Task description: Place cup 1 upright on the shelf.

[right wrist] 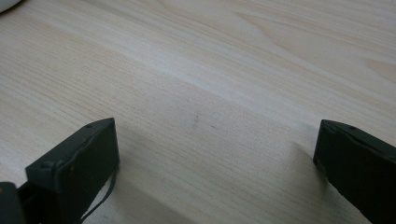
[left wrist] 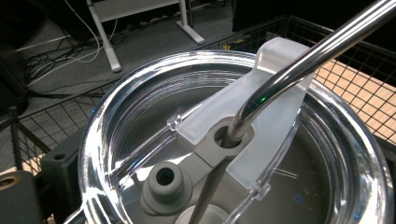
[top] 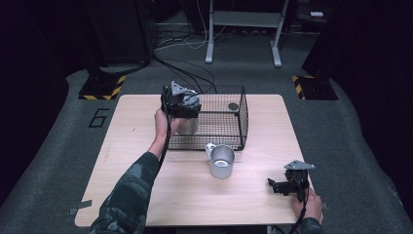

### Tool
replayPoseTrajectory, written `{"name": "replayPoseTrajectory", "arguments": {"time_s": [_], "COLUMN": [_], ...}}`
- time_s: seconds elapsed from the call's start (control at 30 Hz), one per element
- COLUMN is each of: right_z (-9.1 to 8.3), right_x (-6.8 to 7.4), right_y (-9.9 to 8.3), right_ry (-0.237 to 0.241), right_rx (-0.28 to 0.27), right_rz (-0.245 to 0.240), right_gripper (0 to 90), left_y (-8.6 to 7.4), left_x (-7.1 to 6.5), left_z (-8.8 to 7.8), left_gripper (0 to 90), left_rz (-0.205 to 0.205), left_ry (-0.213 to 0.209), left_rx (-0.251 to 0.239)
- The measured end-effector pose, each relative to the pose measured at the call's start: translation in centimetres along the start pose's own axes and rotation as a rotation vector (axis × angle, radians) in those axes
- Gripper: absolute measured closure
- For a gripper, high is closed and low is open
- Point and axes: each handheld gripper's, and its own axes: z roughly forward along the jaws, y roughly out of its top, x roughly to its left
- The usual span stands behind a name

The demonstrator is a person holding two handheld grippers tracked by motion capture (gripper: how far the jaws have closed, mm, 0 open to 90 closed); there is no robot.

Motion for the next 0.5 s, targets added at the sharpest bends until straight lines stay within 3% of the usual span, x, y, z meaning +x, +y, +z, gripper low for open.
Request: {"name": "replayPoseTrajectory", "arguments": {"time_s": [0.5], "right_z": [0.0], "right_x": [0.0], "right_y": [0.0], "right_ry": [0.0], "right_rx": [0.0], "right_rz": [0.0], "right_gripper": [0.0], "left_y": [-1.8], "left_x": [-0.4], "left_z": [1.9], "left_gripper": [3.9], "left_rz": [-0.017], "left_ry": [-0.006], "left_rx": [0.053]}}
